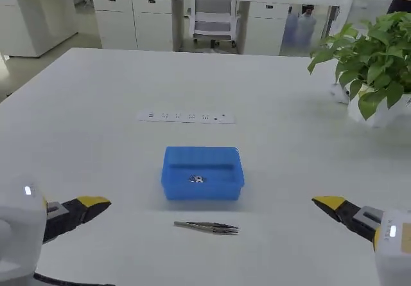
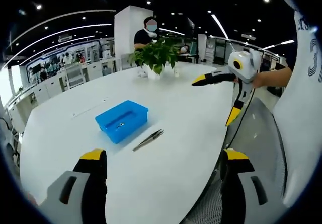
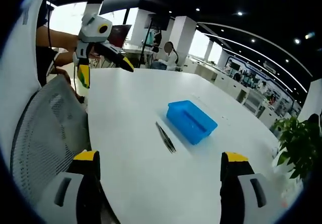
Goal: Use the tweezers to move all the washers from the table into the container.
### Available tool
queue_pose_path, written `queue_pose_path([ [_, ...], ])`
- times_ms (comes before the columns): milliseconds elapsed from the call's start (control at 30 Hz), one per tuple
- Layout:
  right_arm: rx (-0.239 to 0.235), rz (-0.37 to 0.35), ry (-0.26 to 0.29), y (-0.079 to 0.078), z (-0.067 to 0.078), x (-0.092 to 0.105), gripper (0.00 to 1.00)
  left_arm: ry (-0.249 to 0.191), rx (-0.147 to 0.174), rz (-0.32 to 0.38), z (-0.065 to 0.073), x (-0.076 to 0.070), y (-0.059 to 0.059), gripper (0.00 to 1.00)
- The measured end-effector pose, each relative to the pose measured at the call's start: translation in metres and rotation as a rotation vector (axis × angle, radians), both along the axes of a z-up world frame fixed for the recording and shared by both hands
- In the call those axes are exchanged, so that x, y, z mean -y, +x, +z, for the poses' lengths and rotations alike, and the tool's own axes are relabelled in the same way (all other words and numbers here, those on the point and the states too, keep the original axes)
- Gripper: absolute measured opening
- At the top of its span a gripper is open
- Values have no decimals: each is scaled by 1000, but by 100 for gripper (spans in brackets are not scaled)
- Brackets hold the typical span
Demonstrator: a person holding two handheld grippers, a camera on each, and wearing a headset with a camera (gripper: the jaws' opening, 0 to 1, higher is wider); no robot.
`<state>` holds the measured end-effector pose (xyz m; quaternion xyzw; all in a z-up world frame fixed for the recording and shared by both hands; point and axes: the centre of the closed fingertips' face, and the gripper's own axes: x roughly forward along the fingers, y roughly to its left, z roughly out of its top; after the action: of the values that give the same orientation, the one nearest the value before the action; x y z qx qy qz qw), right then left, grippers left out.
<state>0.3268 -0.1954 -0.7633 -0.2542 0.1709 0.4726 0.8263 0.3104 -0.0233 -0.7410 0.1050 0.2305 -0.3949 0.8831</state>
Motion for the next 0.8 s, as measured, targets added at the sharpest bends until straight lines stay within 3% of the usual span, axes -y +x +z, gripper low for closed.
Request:
queue_pose_path([
  [300, -18, 3, -35, -4, -9, 3, 100, 21, -9, 7, -4, 0, -4, 99],
  [433, -22, 9, -41, -3, -11, 1, 100, 60, -40, -8, -12, 1, -10, 99],
  [800, -18, 22, -50, 0, -8, -1, 100, 64, -36, -3, -10, 0, -10, 99],
])
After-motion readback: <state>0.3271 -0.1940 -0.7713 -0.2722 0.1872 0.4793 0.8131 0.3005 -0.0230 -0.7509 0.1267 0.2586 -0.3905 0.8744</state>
